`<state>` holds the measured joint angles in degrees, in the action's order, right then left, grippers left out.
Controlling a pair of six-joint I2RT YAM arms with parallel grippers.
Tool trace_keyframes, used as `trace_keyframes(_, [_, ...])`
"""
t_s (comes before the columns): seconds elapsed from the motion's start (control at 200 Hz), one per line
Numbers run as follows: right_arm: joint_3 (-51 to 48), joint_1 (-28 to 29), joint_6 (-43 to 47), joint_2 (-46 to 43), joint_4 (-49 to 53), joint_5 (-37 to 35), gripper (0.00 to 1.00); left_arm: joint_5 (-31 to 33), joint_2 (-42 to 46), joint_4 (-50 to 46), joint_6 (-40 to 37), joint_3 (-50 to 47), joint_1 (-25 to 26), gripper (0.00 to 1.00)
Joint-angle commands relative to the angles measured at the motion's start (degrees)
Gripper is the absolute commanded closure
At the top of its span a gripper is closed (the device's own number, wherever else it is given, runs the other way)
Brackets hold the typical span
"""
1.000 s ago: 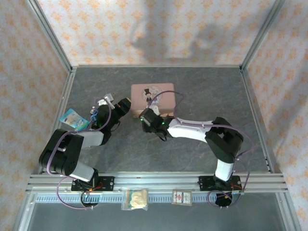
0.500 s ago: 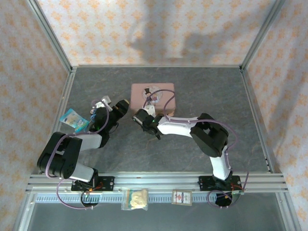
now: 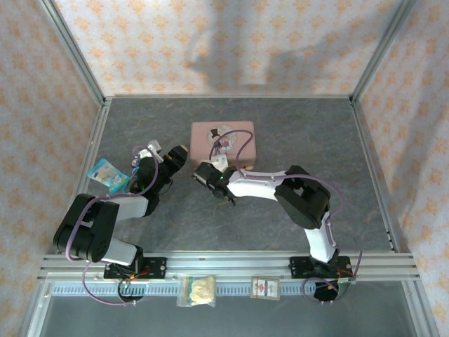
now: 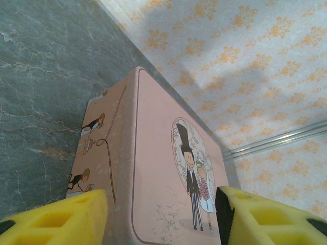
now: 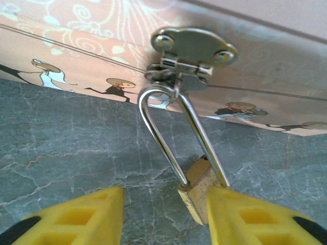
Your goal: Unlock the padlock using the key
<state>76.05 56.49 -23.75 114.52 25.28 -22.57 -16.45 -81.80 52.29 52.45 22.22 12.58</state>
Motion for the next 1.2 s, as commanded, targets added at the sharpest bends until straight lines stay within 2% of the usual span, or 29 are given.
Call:
trace_keyframes(0.0, [-1.73,0.24,3.21,-3.17,0.66,-3.21,0.52,0.28,1.9,2.37,0.34,-1.03,-0.8,0.44])
trace_keyframes(0.38, [-7.57,-2.98,13.53,-2.03,-7.76,-1.46,0.54,1.74,6.37,-1.15,0.1,-2.52,-0.8,0.44])
trace_keyframes(0.571, [-11.4,-5.54,17.46,-1.81,-14.17,1.9,0.74,2.45,7.43,-2.19,0.08,-2.37,-0.77,0.44])
trace_keyframes(0.696, [-15.72,-7.58,20.89,-5.21,-20.11,5.39,0.85,2.18,7.1,-2.9,-0.18,-1.36,-0.8,0.44])
trace_keyframes(0.811, [-17.6,-10.57,25.68,-8.52,-23.22,13.48,0.94,0.46,6.65,-2.1,0.02,-1.32,-0.79,0.44])
trace_keyframes(0.926, [-16.34,-13.8,31.06,-9.72,-22.14,25.52,1.0,-1.77,6.61,0.0,1.38,-2.87,0.16,0.44])
trace_keyframes(1.191, [-9.36,-22.33,31.9,-5.63,-14.63,55.14,1.0,-1.7,2.87,5.45,5.38,-5.78,7.55,0.44])
